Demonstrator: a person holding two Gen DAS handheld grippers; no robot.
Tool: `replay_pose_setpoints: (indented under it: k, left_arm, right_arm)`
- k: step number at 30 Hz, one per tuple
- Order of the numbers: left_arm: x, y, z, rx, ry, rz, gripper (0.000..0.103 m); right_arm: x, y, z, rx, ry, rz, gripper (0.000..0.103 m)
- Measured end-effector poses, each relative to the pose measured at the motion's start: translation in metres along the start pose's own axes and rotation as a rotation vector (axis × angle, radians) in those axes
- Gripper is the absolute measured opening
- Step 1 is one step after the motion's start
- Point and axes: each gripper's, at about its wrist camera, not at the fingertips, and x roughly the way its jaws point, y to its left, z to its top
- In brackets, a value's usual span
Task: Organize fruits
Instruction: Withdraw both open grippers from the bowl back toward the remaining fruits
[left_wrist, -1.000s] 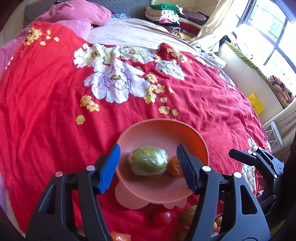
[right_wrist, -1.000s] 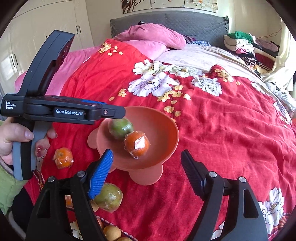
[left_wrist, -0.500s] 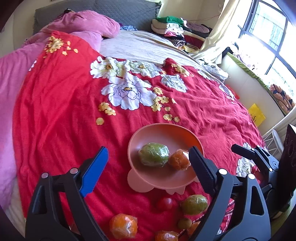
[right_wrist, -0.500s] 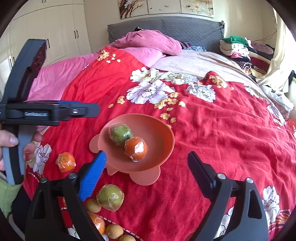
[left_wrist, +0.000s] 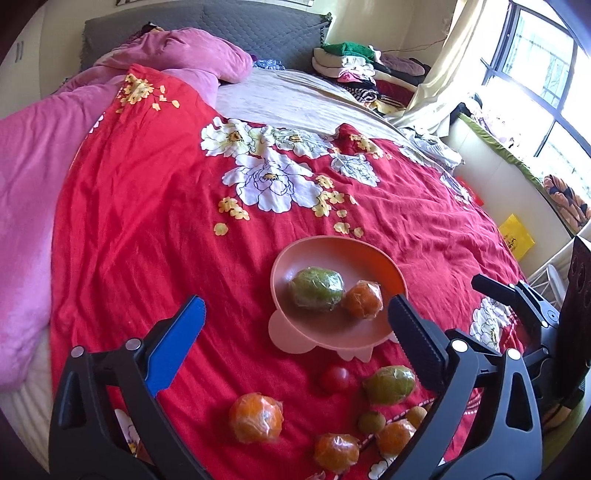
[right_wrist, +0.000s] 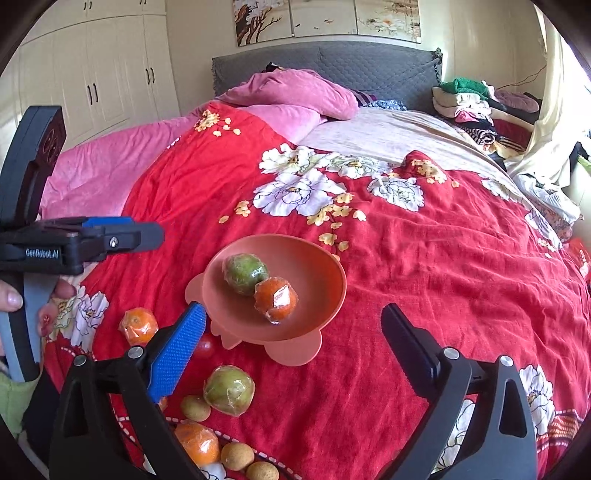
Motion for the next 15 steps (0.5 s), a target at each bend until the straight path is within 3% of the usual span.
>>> replay_pose_setpoints:
  k: [15]
  left_arm:
    - [-0.028,-0.009,-0.020,-0.001,-0.026,0.004,0.093]
  right_arm:
    - [-0.024,0.005,-0.008,-0.004,-0.017,-0.010,0.098]
